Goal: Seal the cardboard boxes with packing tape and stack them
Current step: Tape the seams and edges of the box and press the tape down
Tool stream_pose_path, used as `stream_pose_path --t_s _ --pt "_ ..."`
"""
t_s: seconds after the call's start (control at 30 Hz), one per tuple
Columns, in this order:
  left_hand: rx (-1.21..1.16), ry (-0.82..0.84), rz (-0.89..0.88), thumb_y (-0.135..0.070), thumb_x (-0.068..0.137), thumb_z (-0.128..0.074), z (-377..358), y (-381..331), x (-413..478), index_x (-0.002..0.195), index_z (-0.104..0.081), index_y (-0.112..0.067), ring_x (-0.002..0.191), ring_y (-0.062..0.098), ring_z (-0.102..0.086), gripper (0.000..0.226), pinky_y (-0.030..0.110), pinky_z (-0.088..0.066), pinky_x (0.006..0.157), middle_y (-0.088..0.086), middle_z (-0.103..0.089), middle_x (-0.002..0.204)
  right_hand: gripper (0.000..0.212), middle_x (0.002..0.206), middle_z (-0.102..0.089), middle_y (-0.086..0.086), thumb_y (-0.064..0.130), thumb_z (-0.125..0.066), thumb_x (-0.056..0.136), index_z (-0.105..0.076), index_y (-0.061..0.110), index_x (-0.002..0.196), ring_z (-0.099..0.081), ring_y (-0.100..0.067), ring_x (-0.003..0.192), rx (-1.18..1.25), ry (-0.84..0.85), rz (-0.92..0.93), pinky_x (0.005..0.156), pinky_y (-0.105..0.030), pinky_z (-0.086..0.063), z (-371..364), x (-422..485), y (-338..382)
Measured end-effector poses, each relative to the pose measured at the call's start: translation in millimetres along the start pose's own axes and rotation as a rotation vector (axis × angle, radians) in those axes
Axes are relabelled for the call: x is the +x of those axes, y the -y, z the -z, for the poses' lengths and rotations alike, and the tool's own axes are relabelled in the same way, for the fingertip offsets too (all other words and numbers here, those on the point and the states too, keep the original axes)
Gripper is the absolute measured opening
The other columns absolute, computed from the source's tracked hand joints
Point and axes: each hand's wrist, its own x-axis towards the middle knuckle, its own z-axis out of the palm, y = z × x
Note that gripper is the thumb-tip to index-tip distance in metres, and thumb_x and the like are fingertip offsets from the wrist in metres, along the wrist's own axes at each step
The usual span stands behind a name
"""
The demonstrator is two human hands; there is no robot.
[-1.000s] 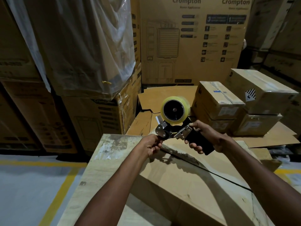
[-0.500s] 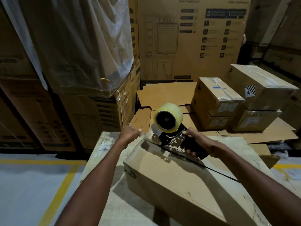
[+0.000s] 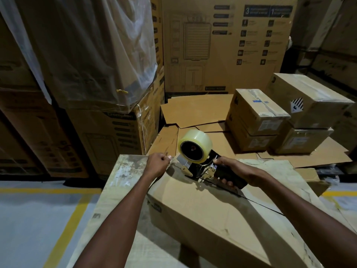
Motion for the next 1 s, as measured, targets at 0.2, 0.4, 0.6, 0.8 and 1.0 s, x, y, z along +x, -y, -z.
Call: stream_pose_path --t_s 0.2,0.4,0.6,0.8,1.0 --pt "0.014 -0.05 -0.069 -0.029 0.099 -0.06 -6 6 -8 0.054 -0.038 -0.021 0.051 0.008 -0.033 0.051 0.032 -0.025 0.052 -0.007 -0.034 0.052 0.071 0.077 -0.058 -0.011 0.067 -0.052 0.088 -0.067 0.001 0.106 -0.049 -0.019 0.057 -0.029 0.012 -0.019 0.056 -0.031 -0.04 1 11 -8" --pt "-0.036 -0.026 -0.081 -0.025 0.099 -0.059 -8 17 -6 0.054 -0.039 -0.024 0.051 0.004 -0.037 0.05 0.03 -0.029 0.054 -0.009 -0.042 0.051 0.079 0.078 -0.056 -0.011 0.068 -0.05 0.09 -0.066 -0.007 0.111 -0.047 -0.019 0.059 -0.036 0.046 -0.039 0.055 -0.031 -0.038 1 15 -7" --pt "-0.105 0.213 0.073 -0.03 0.105 -0.04 -9 24 -1 0.079 -0.036 -0.019 0.075 0.02 -0.038 0.029 0.037 -0.026 0.068 0.001 -0.043 0.079 0.058 0.072 -0.056 -0.007 0.057 -0.041 0.101 -0.069 0.007 0.094 -0.046 -0.017 0.056 -0.031 0.043 -0.032 0.052 -0.027 -0.038 -6 7 1" --pt "-0.302 0.419 0.28 -0.037 0.103 -0.04 -10 22 5 0.118 -0.054 -0.012 0.109 0.024 -0.054 0.033 0.041 -0.044 0.09 0.004 -0.055 0.121 0.06 0.072 -0.055 -0.006 0.06 -0.04 0.1 -0.07 0.01 0.088 -0.045 -0.017 0.055 -0.037 0.052 -0.047 0.054 -0.029 -0.036 -6 8 -1" --pt "-0.368 0.465 0.525 -0.019 0.098 -0.041 1 17 -2 0.075 -0.049 -0.008 0.057 0.027 -0.053 0.026 0.034 -0.043 0.059 0.016 -0.055 0.073 0.062 0.073 -0.056 -0.007 0.062 -0.041 0.099 -0.07 0.008 0.09 -0.046 -0.018 0.056 -0.061 0.063 -0.069 0.054 -0.029 -0.037 -2 12 -3"
